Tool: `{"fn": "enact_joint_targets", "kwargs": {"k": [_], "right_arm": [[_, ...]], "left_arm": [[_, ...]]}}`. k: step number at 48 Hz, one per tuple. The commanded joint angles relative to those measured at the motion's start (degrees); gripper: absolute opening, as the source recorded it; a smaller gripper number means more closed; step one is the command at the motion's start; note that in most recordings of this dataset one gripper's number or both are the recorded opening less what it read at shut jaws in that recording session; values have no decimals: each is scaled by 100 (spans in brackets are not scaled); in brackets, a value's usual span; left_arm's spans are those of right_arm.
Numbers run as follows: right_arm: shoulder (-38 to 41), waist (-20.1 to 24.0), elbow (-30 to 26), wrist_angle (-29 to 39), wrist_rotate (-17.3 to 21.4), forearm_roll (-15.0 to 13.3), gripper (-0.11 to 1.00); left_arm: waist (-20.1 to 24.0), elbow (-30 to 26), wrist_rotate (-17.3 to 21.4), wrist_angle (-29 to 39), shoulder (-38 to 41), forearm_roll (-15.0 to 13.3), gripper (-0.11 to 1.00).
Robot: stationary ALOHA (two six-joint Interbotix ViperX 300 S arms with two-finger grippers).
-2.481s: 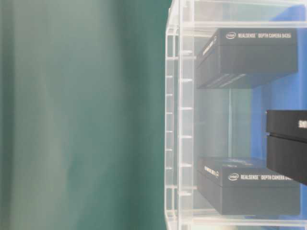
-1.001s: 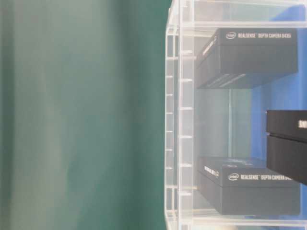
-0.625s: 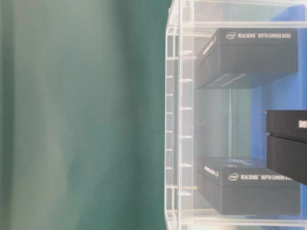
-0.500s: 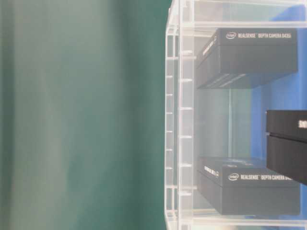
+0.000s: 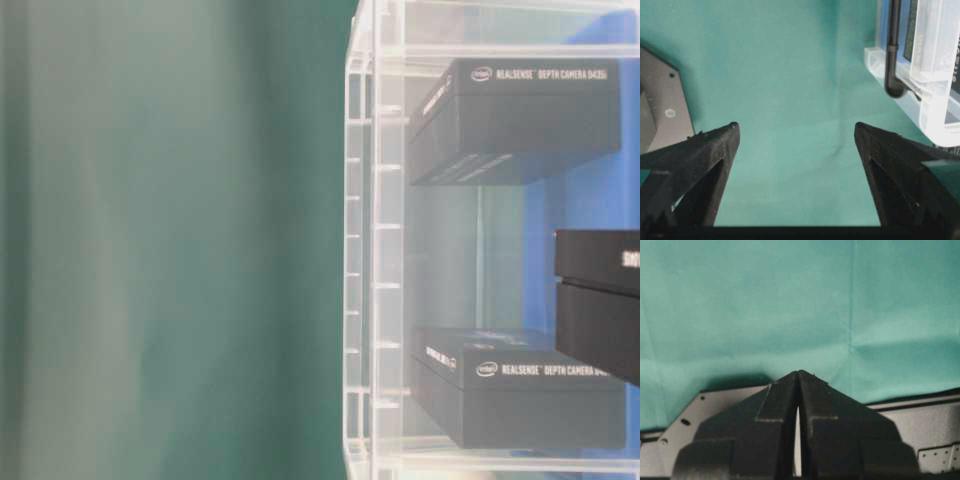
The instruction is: Take the box out of the case with the left arm.
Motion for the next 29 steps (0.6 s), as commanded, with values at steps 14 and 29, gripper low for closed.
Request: {"fn": "enact_joint_targets", "kwargs": {"k": [14, 29], "right_arm": [[-26, -9, -53, -9, 9, 0, 0], [-18, 0, -53, -9, 9, 9, 0]], "left_arm": [[26, -141, 0, -9, 0, -9, 95], [-9, -308, 0, -26, 255, -79, 95]]}}
